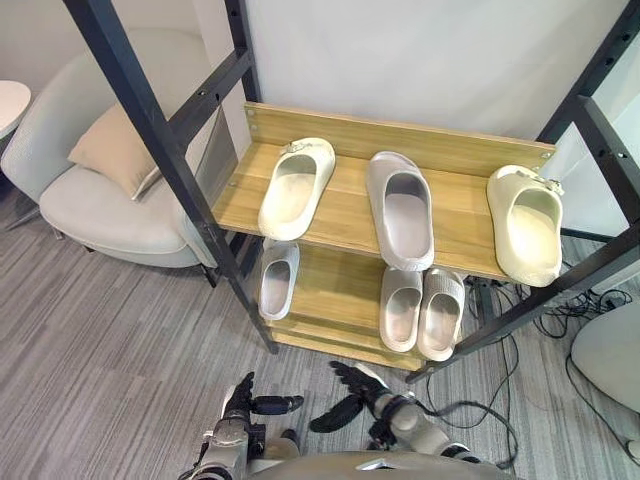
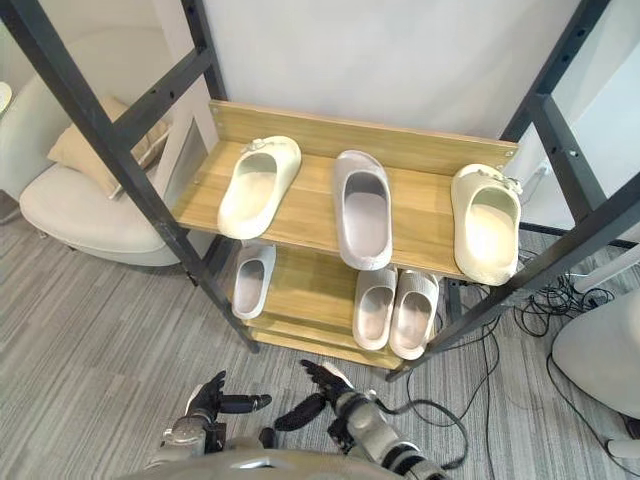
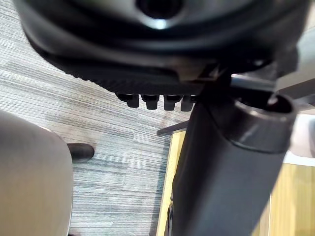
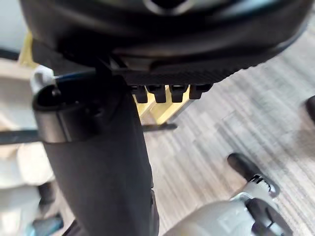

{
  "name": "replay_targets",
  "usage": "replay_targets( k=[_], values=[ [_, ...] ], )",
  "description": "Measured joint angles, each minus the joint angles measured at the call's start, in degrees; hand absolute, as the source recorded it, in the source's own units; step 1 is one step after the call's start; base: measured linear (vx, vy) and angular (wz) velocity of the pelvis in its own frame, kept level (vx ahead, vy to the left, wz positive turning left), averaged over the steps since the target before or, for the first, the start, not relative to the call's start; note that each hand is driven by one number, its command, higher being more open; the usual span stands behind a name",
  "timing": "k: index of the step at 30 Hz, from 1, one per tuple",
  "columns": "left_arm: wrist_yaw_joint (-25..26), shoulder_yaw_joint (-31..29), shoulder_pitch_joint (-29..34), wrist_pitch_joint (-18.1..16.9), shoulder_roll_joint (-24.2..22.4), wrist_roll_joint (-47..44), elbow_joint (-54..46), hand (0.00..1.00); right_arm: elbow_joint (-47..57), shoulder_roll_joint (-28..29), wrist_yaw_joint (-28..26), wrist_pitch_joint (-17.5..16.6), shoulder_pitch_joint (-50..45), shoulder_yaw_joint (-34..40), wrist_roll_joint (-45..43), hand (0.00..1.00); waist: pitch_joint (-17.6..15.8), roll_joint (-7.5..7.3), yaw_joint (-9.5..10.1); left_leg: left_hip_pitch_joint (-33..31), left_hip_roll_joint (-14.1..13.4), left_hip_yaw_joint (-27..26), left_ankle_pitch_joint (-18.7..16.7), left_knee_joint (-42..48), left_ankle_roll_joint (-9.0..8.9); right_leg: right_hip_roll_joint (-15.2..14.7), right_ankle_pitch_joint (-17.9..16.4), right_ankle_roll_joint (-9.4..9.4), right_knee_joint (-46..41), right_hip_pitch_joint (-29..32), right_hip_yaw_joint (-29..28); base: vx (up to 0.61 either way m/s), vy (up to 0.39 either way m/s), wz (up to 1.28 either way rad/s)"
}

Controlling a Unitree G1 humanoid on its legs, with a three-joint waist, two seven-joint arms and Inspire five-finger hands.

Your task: Organize the slippers on the shoe rack

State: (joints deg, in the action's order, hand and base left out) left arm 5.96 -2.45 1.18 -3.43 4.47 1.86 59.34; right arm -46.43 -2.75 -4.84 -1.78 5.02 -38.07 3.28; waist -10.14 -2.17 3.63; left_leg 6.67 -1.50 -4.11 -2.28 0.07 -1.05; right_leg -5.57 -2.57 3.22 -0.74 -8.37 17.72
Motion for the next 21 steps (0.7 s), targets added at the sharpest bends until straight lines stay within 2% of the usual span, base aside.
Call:
replay_targets(
  k=[4, 7, 11, 13, 17, 21],
  values=[
    [1.2, 0.0, -0.7, -0.3, 0.5, 0.7, -0.2, 1.00, 10.5, -0.8, -2.6, -0.1, 2.0, -8.1, -1.2, 1.00, -0.6, -1.30, 1.24, 0.0, 0.1, 0.8, 0.0, 0.2, 0.01, 0.0, 0.1, -0.08, 0.4, -0.6, 0.7, -0.01, -0.007, 0.09],
    [1.5, 0.0, -1.0, -0.4, 0.9, 0.7, -0.1, 1.00, 17.7, -4.6, -3.9, -0.1, 4.4, -13.0, -1.4, 1.00, -0.6, -1.70, 2.22, -0.1, 0.2, 1.4, 0.0, 0.2, 0.01, -0.1, 0.1, -0.09, 0.4, -0.7, 0.7, -0.01, 0.003, 0.10],
    [2.6, 0.0, -1.4, -0.7, 0.9, 1.0, 0.4, 1.00, 31.1, -9.7, -5.8, -0.5, 4.6, -13.4, -9.8, 1.00, -0.7, -1.75, 2.31, -0.4, 0.3, 1.7, 0.0, 0.3, 0.01, -0.3, 0.1, -0.08, 0.4, -0.6, 0.5, 0.00, 0.006, 0.04],
    [2.7, 0.3, -1.5, -0.8, 0.9, 1.1, 0.5, 1.00, 42.0, -11.8, -5.8, -2.0, 4.7, -13.1, -13.6, 1.00, -0.8, -1.67, 2.05, -0.6, 0.3, 1.7, -0.1, 0.5, -0.01, -0.2, 0.1, -0.08, 0.4, -0.4, 0.0, 0.00, 0.000, 0.00],
    [3.2, 1.5, -1.5, -1.0, 1.5, 1.1, 0.5, 1.00, 54.8, -12.4, -5.3, -6.0, 5.6, -10.6, -19.5, 1.00, -0.8, -1.50, 1.63, -0.5, 0.0, 1.2, -0.4, 1.3, -0.11, -0.1, 0.1, -0.08, 0.1, -0.4, -1.2, -0.02, 0.000, -0.06],
    [3.7, 1.6, -0.8, -1.0, 1.5, 1.1, 0.6, 1.00, 62.2, -12.7, -3.7, -8.6, 5.3, -6.2, -23.2, 1.00, -0.6, -1.12, 0.76, 0.5, -0.1, 0.0, -0.5, 1.3, -0.13, -0.1, 0.1, -0.02, -0.2, -0.7, -2.5, -0.03, 0.010, -0.16]
  ],
)
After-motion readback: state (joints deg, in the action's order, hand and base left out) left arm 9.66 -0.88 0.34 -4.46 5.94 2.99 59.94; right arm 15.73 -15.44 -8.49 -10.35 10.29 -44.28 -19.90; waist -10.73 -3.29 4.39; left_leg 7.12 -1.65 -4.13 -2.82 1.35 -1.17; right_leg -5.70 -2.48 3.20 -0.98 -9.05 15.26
